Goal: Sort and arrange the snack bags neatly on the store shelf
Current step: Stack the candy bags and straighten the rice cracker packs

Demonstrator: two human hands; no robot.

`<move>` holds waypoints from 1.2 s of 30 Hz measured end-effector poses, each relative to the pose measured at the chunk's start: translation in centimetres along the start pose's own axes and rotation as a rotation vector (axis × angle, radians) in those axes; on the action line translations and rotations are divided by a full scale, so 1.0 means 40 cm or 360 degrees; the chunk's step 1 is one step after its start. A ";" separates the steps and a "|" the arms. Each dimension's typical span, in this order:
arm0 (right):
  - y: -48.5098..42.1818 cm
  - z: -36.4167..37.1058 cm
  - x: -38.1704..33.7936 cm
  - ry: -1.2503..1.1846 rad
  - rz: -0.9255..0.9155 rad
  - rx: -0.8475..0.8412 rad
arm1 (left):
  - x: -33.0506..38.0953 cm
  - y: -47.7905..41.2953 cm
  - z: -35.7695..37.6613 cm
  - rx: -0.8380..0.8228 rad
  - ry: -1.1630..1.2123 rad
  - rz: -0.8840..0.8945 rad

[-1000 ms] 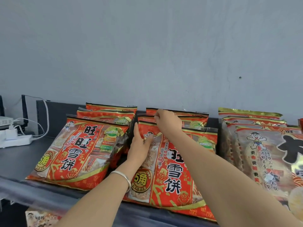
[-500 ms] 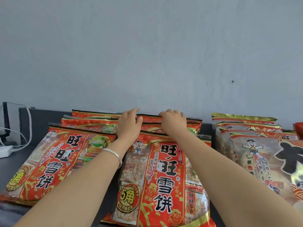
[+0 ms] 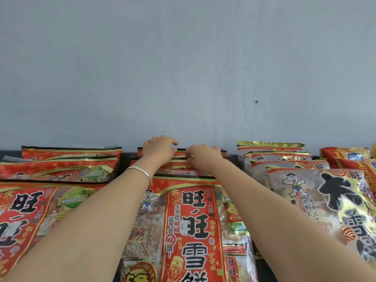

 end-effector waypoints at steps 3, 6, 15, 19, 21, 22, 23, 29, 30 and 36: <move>0.002 -0.003 0.030 -0.0008 0.0014 0.0011 | -0.008 -0.008 0.005 0.0061 0.0089 -0.0034; 0.001 -0.009 0.042 -0.0022 0.0006 -0.0015 | -0.009 -0.008 0.007 0.0089 -0.0001 -0.0088; -0.030 -0.051 0.076 -0.0231 0.0220 0.0307 | -0.017 -0.009 0.017 0.0147 0.0035 -0.0127; -0.046 -0.039 0.101 -0.0032 0.0400 0.0214 | -0.023 -0.018 0.023 0.0128 0.0082 -0.0169; -0.054 -0.026 0.115 -0.0099 0.0497 0.0168 | -0.028 -0.020 0.029 0.0127 0.0109 -0.0232; -0.057 -0.021 0.119 -0.0115 0.0530 0.0157 | -0.028 -0.021 0.032 0.0129 0.0117 -0.0259; -0.059 -0.017 0.123 -0.0119 0.0552 0.0162 | -0.029 -0.022 0.036 0.0130 0.0121 -0.0278; -0.065 -0.015 0.133 -0.0186 0.0613 0.0281 | -0.027 -0.029 0.037 0.0171 0.0123 -0.0287; -0.064 -0.013 0.129 -0.0178 0.0614 0.0291 | -0.027 -0.029 0.036 0.0191 0.0117 -0.0290; -0.042 -0.022 0.110 -0.0106 0.0475 0.0329 | -0.005 -0.004 0.001 0.0343 0.0062 -0.0194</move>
Point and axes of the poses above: each hand's wrist, its own y-axis away from the middle knuckle, its own z-axis out of the palm, x = y × z, the point moved 9 cm from there along -y, towards the middle knuckle, and after that the axes turned 2 degrees about z, right-handed, at the moved point
